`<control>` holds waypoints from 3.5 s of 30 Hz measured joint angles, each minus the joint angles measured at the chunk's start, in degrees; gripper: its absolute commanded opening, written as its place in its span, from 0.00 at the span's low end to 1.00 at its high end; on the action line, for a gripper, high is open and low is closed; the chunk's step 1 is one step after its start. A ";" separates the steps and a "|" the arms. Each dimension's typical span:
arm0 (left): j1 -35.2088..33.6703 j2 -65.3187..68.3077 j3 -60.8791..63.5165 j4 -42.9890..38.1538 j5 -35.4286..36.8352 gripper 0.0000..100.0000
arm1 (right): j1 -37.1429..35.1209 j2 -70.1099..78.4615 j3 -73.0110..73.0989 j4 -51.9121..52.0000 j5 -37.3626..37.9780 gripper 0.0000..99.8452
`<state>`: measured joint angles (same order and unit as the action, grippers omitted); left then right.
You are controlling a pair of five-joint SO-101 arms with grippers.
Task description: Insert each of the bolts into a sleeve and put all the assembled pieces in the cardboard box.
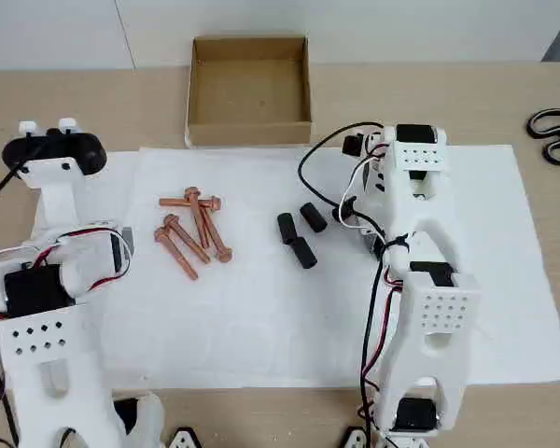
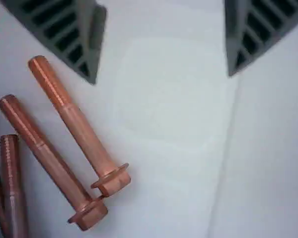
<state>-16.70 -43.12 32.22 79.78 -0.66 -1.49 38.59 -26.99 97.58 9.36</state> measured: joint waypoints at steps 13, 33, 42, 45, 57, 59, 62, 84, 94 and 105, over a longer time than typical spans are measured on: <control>0.00 0.00 0.00 0.00 0.00 0.16 | 0.00 1.23 0.18 -1.14 0.00 0.12; 0.88 0.79 0.00 0.00 0.18 0.16 | 0.53 -7.12 0.18 0.09 3.25 0.00; 10.46 23.74 -15.12 3.87 4.48 0.16 | 0.44 -13.01 0.88 0.62 3.25 0.00; 13.19 35.16 -22.59 5.19 8.00 0.16 | 0.44 -13.19 2.46 0.62 3.25 0.00; 16.44 68.13 -43.60 5.36 17.41 0.16 | 0.44 -13.19 4.40 0.62 3.25 0.00; 16.44 71.03 -45.98 5.36 18.37 0.16 | 0.44 -13.19 4.40 0.62 3.25 0.00; 16.44 73.67 -48.97 5.36 20.13 0.16 | 0.53 -13.19 4.40 0.62 3.25 0.00; 16.79 77.01 -51.25 1.85 23.56 0.03 | 0.44 -13.19 4.48 0.62 3.25 0.00; 17.32 73.05 -51.60 2.64 21.63 0.01 | 0.44 -13.19 4.48 0.62 3.25 0.00; 22.51 58.37 -51.60 9.14 13.36 0.01 | 0.44 -13.19 4.48 0.62 3.25 0.00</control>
<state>5.80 15.25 -19.38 88.92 12.70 -1.05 25.41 -22.51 98.20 12.62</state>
